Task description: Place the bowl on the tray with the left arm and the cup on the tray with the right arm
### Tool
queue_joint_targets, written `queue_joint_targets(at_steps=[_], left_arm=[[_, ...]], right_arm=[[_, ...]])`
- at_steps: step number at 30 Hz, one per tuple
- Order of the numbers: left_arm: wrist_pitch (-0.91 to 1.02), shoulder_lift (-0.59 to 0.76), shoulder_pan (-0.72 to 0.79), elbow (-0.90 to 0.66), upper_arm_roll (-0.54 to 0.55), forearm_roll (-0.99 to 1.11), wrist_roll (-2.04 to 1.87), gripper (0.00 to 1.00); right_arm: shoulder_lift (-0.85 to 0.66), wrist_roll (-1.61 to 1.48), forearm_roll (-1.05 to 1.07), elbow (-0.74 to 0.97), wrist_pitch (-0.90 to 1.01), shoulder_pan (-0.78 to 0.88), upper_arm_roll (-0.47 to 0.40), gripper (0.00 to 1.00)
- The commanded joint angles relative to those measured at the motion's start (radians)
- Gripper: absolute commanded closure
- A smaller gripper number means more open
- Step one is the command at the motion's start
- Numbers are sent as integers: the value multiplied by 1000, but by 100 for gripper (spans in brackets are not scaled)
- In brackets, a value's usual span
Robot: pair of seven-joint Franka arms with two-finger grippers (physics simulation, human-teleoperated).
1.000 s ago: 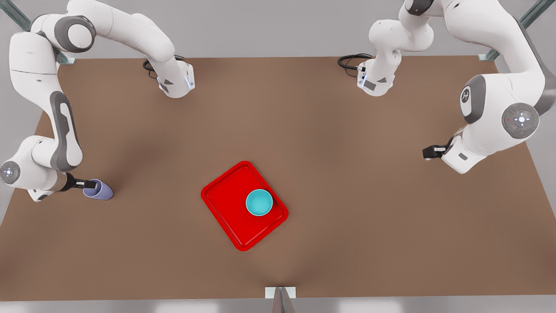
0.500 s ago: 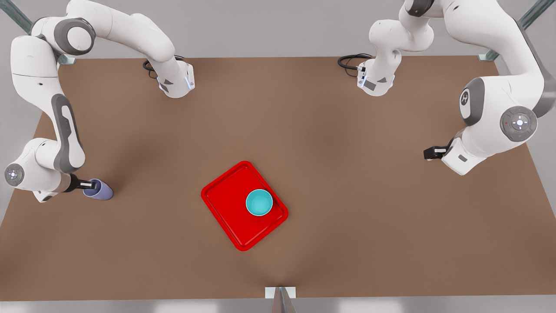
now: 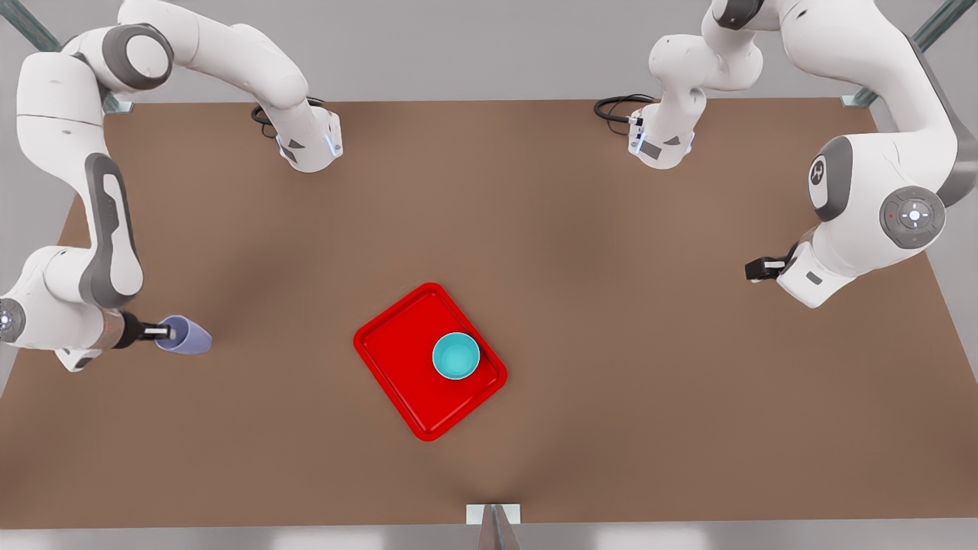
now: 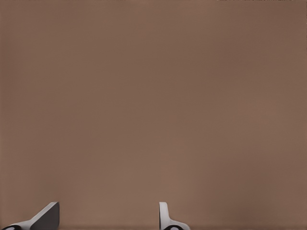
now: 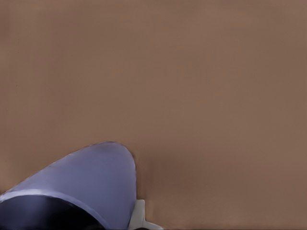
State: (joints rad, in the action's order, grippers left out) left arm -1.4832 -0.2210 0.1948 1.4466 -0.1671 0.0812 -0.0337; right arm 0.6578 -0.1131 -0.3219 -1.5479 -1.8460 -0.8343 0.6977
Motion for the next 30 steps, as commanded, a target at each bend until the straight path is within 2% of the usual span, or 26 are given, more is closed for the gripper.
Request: queue_joint_targets(at_steps=[1,3,6,15,17,18,25,30], left_arm=[[0,0,0,0,0,0,0,0],[-2,0,-2,0,0,0,0,0],[-2,2,-14,0,3,2,0,0],[-2,0,-14,0,3,-8,0,0],[-2,-1,-14,0,3,-8,0,0],[-2,-3,-14,0,3,-8,0,0],[0,-5,-14,2,3,-8,0,0],[-2,-5,-14,0,3,-11,0,0]], right_arm=[[-3,13,-3,0,7,-2,26,79],[-4,84,-5,11,45,1,135,79],[-3,240,-5,23,62,115,184,79],[2,685,-5,75,47,527,175,79],[11,756,-3,71,-32,595,167,79],[17,770,-2,72,-39,645,129,79],[52,803,-6,54,-61,679,103,79],[55,800,-14,-40,-145,652,95,79]])
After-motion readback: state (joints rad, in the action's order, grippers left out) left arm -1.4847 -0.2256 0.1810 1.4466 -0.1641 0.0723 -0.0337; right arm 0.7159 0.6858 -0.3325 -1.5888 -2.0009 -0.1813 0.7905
